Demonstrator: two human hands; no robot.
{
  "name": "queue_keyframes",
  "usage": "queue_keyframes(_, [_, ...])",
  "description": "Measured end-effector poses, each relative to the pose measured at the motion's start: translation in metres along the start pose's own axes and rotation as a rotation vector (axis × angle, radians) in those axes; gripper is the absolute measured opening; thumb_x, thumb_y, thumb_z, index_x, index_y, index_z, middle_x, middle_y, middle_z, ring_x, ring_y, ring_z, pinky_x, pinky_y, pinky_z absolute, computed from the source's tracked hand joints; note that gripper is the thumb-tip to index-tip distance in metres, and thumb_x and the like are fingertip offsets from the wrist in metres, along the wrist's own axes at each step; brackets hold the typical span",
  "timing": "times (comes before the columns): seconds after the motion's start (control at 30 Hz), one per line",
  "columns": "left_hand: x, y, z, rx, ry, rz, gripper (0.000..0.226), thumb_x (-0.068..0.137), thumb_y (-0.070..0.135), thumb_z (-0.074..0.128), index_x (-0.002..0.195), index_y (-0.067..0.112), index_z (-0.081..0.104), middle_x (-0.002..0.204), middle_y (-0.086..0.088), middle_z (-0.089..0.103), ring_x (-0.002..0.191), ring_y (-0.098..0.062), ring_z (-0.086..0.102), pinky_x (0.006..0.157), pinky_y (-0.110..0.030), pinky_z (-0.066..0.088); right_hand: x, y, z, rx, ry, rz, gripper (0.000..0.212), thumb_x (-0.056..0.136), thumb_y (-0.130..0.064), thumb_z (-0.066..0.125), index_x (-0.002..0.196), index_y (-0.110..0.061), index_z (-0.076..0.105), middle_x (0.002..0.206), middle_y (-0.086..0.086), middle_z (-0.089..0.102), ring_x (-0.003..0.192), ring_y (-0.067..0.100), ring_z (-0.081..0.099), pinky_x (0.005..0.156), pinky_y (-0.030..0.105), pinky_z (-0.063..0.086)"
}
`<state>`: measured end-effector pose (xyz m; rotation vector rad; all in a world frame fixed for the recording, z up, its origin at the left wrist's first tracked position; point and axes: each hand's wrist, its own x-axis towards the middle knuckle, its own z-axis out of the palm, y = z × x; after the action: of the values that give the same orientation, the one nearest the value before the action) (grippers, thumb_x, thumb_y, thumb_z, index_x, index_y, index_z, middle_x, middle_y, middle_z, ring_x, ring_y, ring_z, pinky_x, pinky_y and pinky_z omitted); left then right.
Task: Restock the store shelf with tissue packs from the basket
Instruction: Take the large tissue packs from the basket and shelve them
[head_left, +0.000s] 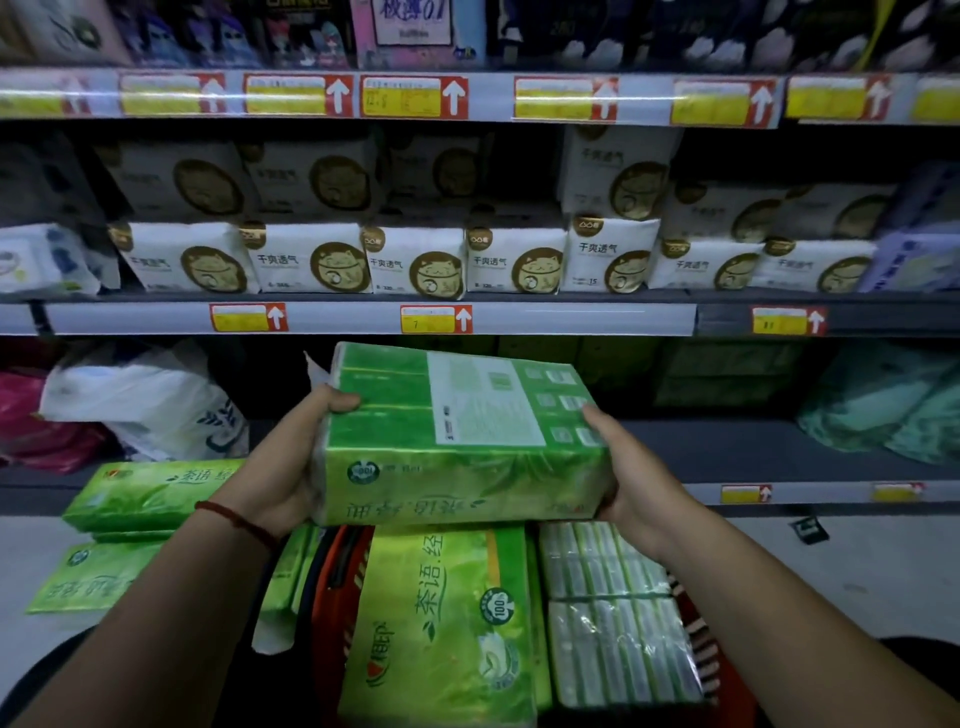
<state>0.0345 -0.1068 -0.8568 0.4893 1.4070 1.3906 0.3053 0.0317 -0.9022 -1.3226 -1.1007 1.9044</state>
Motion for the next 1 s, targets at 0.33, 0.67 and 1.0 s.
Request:
queue_keyframes(0.33, [0.016,-0.014,0.009,-0.042,0.014,0.049,0.03,0.096,0.022,0.059,0.123,0.011,0.064,0.112,-0.018,0.076,0.089,-0.035,0.076,0.071,-0.043,0.062,-0.013,-0.013,-0.018,-0.069,-0.022,-0.289,0.015,0.092,-0.034,0.073,0.107,-0.031,0.072,0.108,-0.009,0.077,0.104,0.012,0.07,0.098,0.04,0.049])
queue_keyframes(0.67, [0.022,-0.016,-0.003,-0.109,-0.049,0.238,0.038,0.099,0.031,0.06,0.136,0.02,0.062,0.135,-0.014,0.067,0.125,-0.036,0.063,0.11,-0.061,0.042,-0.009,-0.008,-0.018,-0.339,-0.03,-0.445,0.029,0.097,-0.026,0.07,0.124,-0.035,0.069,0.122,-0.01,0.073,0.112,0.012,0.07,0.093,0.032,0.055])
queue_keyframes(1.0, [0.028,-0.011,-0.003,-0.16,0.111,0.319,0.028,0.104,0.017,0.046,0.119,0.022,0.069,0.113,-0.002,0.076,0.124,-0.042,0.059,0.086,-0.042,0.055,-0.024,-0.022,-0.014,-0.223,-0.048,-0.363,0.025,0.082,-0.064,0.062,0.101,-0.049,0.068,0.104,-0.035,0.068,0.108,-0.006,0.059,0.103,0.034,0.047])
